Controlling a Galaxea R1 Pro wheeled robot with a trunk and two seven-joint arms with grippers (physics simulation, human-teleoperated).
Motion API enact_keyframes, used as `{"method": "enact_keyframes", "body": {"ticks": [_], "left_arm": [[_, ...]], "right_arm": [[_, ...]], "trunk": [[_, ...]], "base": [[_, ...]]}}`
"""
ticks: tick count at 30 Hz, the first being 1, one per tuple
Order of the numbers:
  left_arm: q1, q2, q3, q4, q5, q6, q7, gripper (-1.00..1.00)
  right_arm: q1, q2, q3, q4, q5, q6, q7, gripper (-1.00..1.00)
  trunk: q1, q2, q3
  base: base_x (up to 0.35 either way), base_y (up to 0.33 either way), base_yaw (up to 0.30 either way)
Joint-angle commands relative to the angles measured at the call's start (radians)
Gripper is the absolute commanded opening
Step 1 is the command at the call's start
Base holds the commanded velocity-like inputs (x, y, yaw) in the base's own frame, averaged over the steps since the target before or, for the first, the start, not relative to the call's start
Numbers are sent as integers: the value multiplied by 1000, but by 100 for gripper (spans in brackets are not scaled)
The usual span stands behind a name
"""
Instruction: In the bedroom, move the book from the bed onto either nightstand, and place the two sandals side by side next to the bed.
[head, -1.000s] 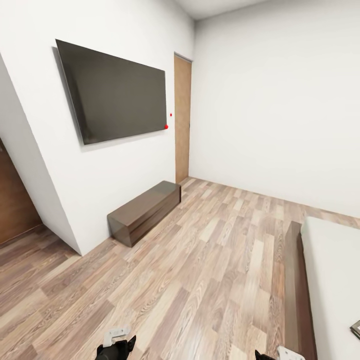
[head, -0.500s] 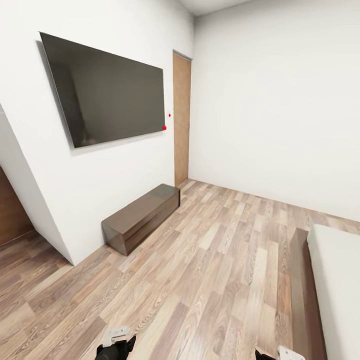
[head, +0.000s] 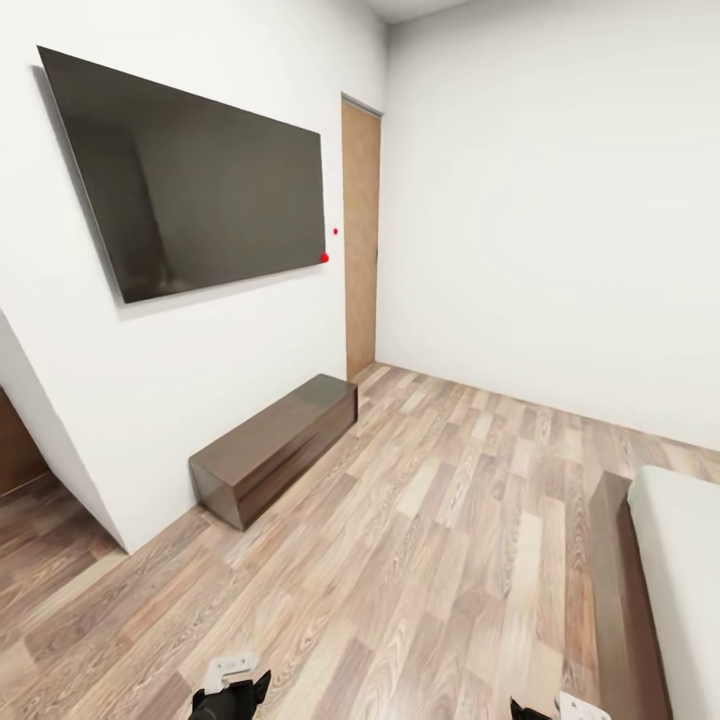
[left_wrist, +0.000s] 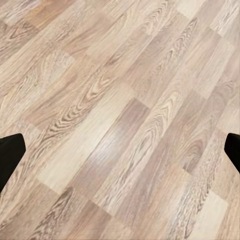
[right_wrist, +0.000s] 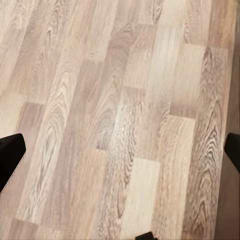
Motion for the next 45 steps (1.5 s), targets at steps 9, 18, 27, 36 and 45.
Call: {"method": "enact_keyframes", "body": {"ticks": [9,18,27,36,45], "left_arm": [[-1,1,9,0,-10,-3,-3,100],[-1,14,5,3,-12,2,0,100],[-1,38,4,24,-12,1,-1,100],[-1,40,4,30,-12,1,0,100],[-1,39,4,32,-12,1,0,100]], "right_arm": [[-1,0,-4,3,-9,-2,7,100],[-1,7,2,5,18,11,8,100],[-1,6,-1,6,20,1,15,100],[-1,6,-1,6,22,-1,15,100],[-1,7,0,6,23,-1,15,100]], "trunk": [[1,-2,-2],[1,-2,-2],[1,-2,-2],[1,-2,-2],[1,-2,-2]], "base": [[329,-3,0],[329,0,0],[329,0,0],[329,0,0],[329,0,-2]]}}
